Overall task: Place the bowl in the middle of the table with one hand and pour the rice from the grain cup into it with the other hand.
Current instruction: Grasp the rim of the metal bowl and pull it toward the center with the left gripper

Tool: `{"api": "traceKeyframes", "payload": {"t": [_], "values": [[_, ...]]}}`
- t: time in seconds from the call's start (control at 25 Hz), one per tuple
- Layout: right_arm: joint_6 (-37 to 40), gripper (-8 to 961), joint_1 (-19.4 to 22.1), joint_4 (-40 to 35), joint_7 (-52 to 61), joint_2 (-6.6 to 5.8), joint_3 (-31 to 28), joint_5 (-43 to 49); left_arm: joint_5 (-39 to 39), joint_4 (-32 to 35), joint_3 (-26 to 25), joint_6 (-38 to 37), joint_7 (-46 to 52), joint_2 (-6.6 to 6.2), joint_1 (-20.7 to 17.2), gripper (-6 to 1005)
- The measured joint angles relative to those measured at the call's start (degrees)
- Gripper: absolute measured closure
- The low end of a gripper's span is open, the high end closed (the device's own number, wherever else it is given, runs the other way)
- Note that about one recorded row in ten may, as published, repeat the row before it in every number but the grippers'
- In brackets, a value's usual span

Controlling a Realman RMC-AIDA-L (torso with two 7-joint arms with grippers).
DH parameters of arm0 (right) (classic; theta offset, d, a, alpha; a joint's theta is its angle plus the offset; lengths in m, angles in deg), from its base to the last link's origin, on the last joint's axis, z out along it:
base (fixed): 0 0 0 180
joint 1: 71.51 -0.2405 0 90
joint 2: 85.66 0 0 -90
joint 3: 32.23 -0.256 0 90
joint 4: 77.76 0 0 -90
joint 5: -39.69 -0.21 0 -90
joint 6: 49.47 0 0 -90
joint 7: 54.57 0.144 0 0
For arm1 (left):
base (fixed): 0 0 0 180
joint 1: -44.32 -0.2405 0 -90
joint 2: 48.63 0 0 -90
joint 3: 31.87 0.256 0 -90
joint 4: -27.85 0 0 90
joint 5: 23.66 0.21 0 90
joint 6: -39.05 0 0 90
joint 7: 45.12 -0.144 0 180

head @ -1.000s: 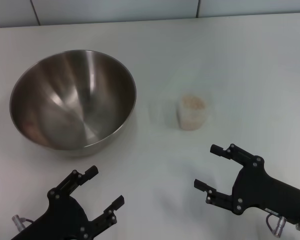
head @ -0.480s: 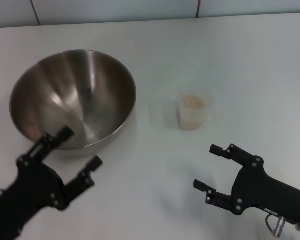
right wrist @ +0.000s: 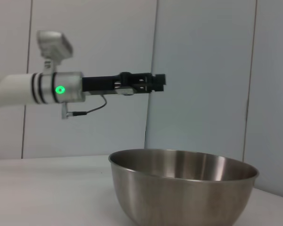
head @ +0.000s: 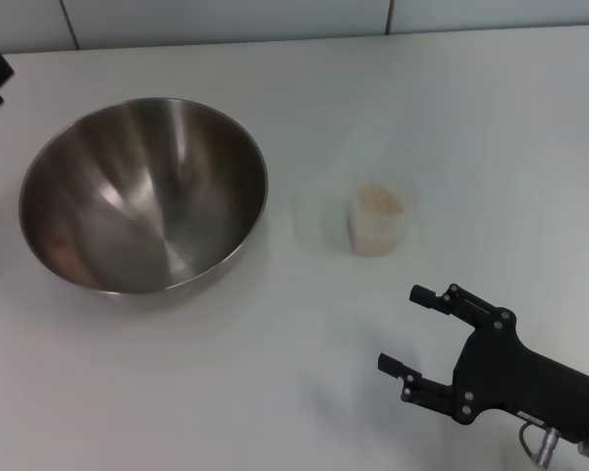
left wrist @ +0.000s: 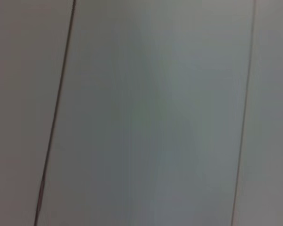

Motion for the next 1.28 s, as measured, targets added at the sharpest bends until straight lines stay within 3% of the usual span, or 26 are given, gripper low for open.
{"api": "traceKeyframes", "payload": {"t": [0.04, 0.08, 0.2, 0.24, 0.28, 0.4, 0.44, 0.6, 0.8, 1.28], "values": [[0.0, 170, 0.0, 0.0, 0.0, 0.0, 0.0, 0.0, 0.0, 0.0, 0.0, 0.0, 0.0, 0.0, 0.0, 205], [0.1, 170, 0.0, 0.0, 0.0, 0.0, 0.0, 0.0, 1.4, 8.1, 5.7, 6.1, 7.9, 0.17, 0.2, 205], [0.2, 170, -0.1, 0.0, 0.1, -0.02, 0.0, 0.0, 3.9, 19.6, 19.2, 17.2, 21.0, -0.04, -1.1, 257], [0.2, 170, -0.1, 0.0, 0.1, -0.02, 0.0, 0.0, 3.9, 19.6, 19.2, 17.2, 21.0, -0.04, -1.1, 274], [0.2, 171, -0.1, 0.1, 0.1, -0.01, 0.0, 0.0, 7.0, 25.1, 24.8, 21.7, 26.6, -0.12, -2.1, 291], [0.2, 171, -0.3, 0.5, 0.1, -0.01, 0.0, 0.0, 16.5, 33.9, 32.0, 26.1, 37.4, -0.16, -3.4, 284], [0.2, 171, -0.3, 0.5, 0.1, -0.01, 0.0, 0.0, 16.5, 33.9, 32.0, 26.1, 37.4, -0.16, -3.4, 263], [0.1, 170, -0.3, 0.6, 0.2, -0.04, 0.1, 0.0, 28.3, 40.0, 36.5, 26.4, 47.5, -0.12, -3.2, 178], [-0.1, 170, -0.5, 0.6, 0.2, -0.07, 0.2, 0.0, 39.5, 41.0, 40.8, 26.8, 54.3, -0.1, -1.0, 190], [-0.2, 170, -1.3, 0.5, 1.0, -0.13, 0.8, 0.0, 46.5, 37.2, 43.1, 28.6, 55.6, -0.04, 2.6, 220]]}}
